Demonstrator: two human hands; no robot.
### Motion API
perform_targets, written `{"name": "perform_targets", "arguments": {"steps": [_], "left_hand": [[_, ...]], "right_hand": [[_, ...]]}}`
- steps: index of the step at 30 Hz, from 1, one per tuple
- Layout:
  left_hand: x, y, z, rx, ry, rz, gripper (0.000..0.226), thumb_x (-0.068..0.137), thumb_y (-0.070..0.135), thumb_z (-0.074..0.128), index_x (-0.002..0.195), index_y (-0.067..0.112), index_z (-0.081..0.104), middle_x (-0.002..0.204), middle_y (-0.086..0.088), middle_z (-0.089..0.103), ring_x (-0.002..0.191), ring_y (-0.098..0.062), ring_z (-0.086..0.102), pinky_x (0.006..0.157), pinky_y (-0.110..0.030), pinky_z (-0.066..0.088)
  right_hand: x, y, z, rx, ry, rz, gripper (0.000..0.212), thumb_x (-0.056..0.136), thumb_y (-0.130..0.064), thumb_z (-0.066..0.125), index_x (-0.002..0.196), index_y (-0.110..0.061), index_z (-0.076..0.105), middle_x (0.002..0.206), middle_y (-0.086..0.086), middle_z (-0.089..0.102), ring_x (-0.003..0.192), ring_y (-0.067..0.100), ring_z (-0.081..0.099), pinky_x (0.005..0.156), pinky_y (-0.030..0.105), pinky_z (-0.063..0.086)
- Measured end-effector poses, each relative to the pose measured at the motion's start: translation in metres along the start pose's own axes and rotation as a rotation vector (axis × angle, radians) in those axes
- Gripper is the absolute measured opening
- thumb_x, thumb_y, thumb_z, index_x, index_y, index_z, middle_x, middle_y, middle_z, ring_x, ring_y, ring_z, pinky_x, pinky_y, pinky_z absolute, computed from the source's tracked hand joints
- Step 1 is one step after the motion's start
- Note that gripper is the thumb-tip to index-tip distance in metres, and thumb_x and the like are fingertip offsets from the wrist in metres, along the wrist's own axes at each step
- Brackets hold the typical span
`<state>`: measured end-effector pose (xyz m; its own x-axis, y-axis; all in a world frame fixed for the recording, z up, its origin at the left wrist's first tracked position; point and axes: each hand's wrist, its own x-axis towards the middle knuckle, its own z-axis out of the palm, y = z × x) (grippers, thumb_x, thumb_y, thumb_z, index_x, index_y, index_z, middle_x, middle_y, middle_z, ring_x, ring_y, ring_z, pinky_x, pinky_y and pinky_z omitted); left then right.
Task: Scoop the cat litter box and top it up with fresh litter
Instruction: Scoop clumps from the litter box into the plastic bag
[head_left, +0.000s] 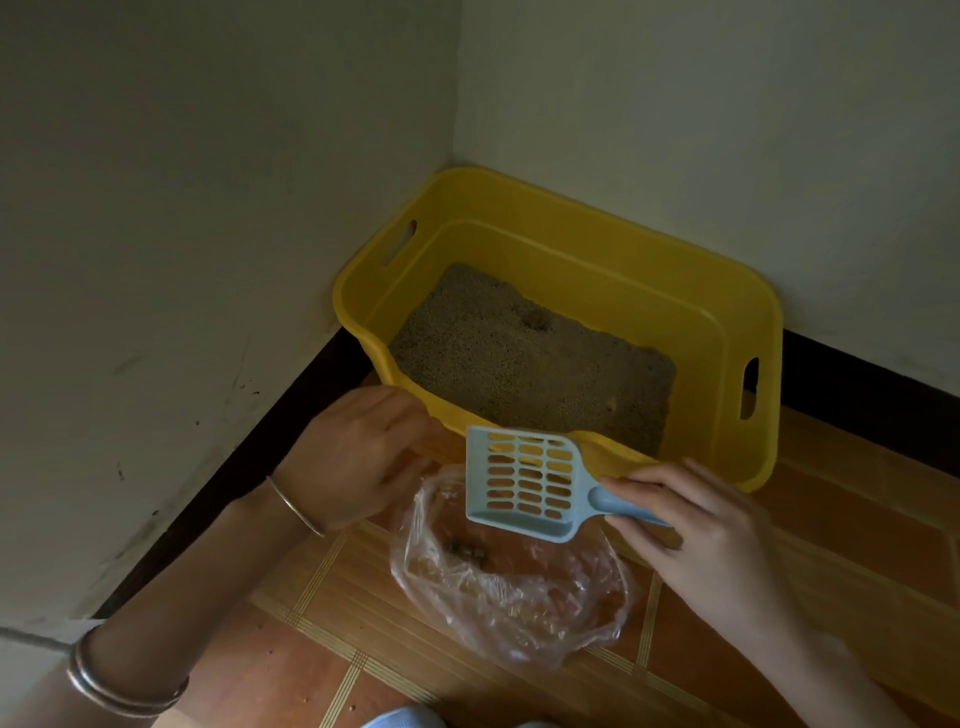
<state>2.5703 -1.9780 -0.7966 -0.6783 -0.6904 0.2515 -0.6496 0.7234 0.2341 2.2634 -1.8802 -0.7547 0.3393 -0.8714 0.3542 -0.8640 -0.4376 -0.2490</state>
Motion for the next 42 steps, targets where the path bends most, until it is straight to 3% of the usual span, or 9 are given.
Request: {"name": "perform_targets", "arguments": {"steps": [3, 7, 11, 16, 20, 29, 37, 42], "left_hand": [[0.013, -0.009, -0.009, 0.084, 0.016, 0.008, 0.030, 0.085, 0.032, 0.051, 0.109, 0.017, 0.062, 0.107, -0.003, 0.061, 0.098, -0.022, 0.056, 0.085, -0.035, 0.045], [0.031, -0.022, -0.015, 0.159, 0.016, 0.019, 0.035, 0.084, 0.035, 0.047, 0.107, 0.016, 0.065, 0.103, -0.003, 0.063, 0.098, -0.021, 0.054, 0.087, -0.031, 0.036], [0.045, -0.036, -0.015, 0.179, -0.038, -0.016, 0.035, 0.084, 0.038, 0.044, 0.105, 0.018, 0.065, 0.100, -0.003, 0.062, 0.095, -0.023, 0.058, 0.080, -0.036, 0.047], [0.059, -0.056, -0.008, 0.226, -0.050, -0.048, 0.036, 0.086, 0.041, 0.043, 0.100, 0.019, 0.068, 0.094, 0.000, 0.064, 0.089, -0.023, 0.060, 0.080, -0.033, 0.041], [0.067, -0.066, -0.008, 0.220, -0.043, -0.095, 0.040, 0.087, 0.045, 0.040, 0.101, 0.021, 0.068, 0.095, 0.002, 0.066, 0.088, -0.021, 0.061, 0.079, -0.034, 0.042], [0.072, -0.062, -0.004, 0.177, 0.031, -0.158, 0.035, 0.084, 0.046, 0.047, 0.097, 0.023, 0.071, 0.092, 0.005, 0.068, 0.083, -0.020, 0.064, 0.073, -0.034, 0.045], [0.072, -0.061, -0.001, 0.160, 0.111, -0.161, 0.030, 0.082, 0.043, 0.051, 0.092, 0.024, 0.072, 0.089, 0.008, 0.070, 0.083, -0.016, 0.065, 0.080, -0.030, 0.040], [0.073, -0.060, 0.000, 0.140, 0.118, -0.164, 0.028, 0.081, 0.041, 0.053, 0.092, 0.024, 0.073, 0.088, 0.009, 0.069, 0.081, -0.016, 0.065, 0.079, -0.032, 0.043]], "right_hand": [[0.015, 0.004, -0.015, -0.014, 0.047, 0.050, 0.028, 0.082, -0.034, 0.060, 0.099, -0.014, 0.071, 0.090, -0.005, 0.065, 0.081, 0.007, 0.058, 0.065, 0.020, 0.051], [0.042, 0.025, -0.024, 0.038, 0.066, 0.184, 0.031, 0.078, -0.035, 0.066, 0.100, -0.014, 0.070, 0.092, -0.004, 0.065, 0.080, 0.008, 0.060, 0.067, 0.021, 0.048], [0.069, 0.061, -0.015, 0.102, 0.004, 0.360, 0.028, 0.073, -0.024, 0.075, 0.099, -0.016, 0.071, 0.087, -0.010, 0.060, 0.076, 0.007, 0.059, 0.065, 0.011, 0.044], [0.095, 0.103, 0.015, 0.078, -0.116, 0.619, 0.023, 0.079, -0.026, 0.071, 0.102, -0.021, 0.070, 0.099, -0.004, 0.067, 0.087, 0.011, 0.058, 0.071, 0.026, 0.045], [0.111, 0.126, 0.035, 0.037, -0.208, 0.720, 0.026, 0.084, -0.028, 0.067, 0.108, -0.017, 0.068, 0.106, 0.002, 0.067, 0.091, 0.016, 0.058, 0.069, 0.028, 0.044], [0.141, 0.153, 0.064, -0.061, -0.387, 0.738, 0.026, 0.084, -0.029, 0.065, 0.109, -0.020, 0.067, 0.106, 0.000, 0.068, 0.082, 0.012, 0.057, 0.068, 0.025, 0.044], [0.167, 0.165, 0.089, 0.055, -0.404, 0.716, 0.027, 0.081, -0.027, 0.069, 0.107, -0.020, 0.068, 0.109, 0.000, 0.067, 0.086, 0.010, 0.053, 0.073, 0.024, 0.038], [0.180, 0.163, 0.107, 0.103, -0.379, 0.672, 0.029, 0.081, -0.027, 0.069, 0.108, -0.019, 0.068, 0.112, -0.001, 0.066, 0.099, 0.014, 0.058, 0.078, 0.025, 0.041]]}}
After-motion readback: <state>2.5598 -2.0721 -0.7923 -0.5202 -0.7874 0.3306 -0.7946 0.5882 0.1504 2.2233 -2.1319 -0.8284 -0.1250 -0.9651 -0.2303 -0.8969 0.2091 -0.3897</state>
